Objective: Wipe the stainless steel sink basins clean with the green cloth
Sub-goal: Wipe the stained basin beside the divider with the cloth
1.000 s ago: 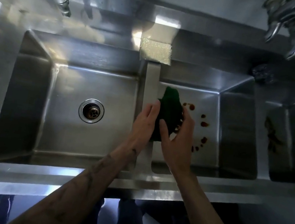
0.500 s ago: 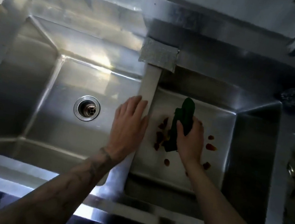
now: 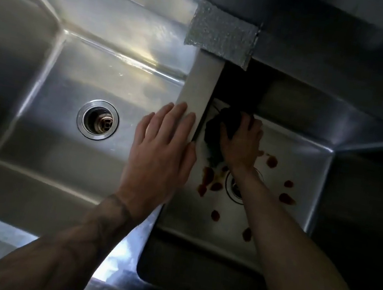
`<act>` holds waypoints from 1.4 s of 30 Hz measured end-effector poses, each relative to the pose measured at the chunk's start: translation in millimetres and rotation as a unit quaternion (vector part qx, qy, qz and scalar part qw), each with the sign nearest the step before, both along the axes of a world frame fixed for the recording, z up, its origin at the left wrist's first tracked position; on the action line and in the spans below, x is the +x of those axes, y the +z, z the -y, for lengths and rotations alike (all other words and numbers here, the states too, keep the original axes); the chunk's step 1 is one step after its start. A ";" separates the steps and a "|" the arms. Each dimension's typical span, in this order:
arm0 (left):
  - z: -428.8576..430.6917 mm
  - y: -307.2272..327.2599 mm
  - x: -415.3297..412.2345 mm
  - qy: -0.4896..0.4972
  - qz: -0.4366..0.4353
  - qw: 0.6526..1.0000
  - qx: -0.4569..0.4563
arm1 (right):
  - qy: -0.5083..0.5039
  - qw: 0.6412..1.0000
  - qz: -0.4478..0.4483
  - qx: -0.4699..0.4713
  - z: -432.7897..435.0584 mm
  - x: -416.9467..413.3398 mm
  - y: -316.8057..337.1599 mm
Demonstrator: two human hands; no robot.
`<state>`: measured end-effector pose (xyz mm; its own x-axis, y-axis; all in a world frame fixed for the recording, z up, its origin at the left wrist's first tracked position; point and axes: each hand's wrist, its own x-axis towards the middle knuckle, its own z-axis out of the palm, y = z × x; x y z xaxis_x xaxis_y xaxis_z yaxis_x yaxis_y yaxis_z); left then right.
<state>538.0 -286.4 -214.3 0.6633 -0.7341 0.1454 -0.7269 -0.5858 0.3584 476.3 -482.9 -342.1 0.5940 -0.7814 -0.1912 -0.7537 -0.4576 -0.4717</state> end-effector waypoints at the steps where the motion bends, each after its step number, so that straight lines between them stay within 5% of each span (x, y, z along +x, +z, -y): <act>1: 0.4 -0.6 0.1 0.001 0.001 1.000 -0.002 | 0.020 0.999 -0.010 -0.024 1.7 1.7 -10.4; 5: 0.4 -1.7 -0.2 0.004 0.004 1.000 -0.002 | 0.008 0.995 -0.028 -0.091 -10.4 24.4 -40.7; 10: 0.7 -3.1 0.3 0.006 0.016 1.000 -0.001 | 0.185 0.967 -0.027 -0.170 -19.7 14.5 -56.3; 16: 1.3 -2.3 0.7 0.003 0.007 1.000 -0.001 | -0.047 0.985 -0.068 -0.151 11.2 24.9 -52.8; 21: 0.5 -0.3 0.3 0.002 0.000 1.000 -0.001 | 0.216 0.967 0.000 -0.131 -17.1 1.6 -55.0; 28: 1.6 -0.1 0.9 0.000 0.005 1.000 0.005 | -0.046 0.989 0.004 -0.143 -8.4 36.2 -53.3; 33: 1.2 1.2 0.4 0.001 0.001 1.000 0.005 | 0.212 0.961 0.006 -0.178 -0.3 -11.7 -53.1; 38: 1.9 0.9 0.4 0.002 0.008 1.000 0.014 | -0.080 0.981 -0.040 -0.172 9.0 19.7 -55.9; 40: 1.2 1.5 0.0 0.003 0.010 1.000 0.016 | -0.013 0.986 -0.013 -0.167 -12.5 31.0 -52.5; 42: 1.3 1.4 0.3 0.000 0.010 1.000 0.014 | 0.160 0.974 0.009 -0.162 -21.2 11.0 -52.8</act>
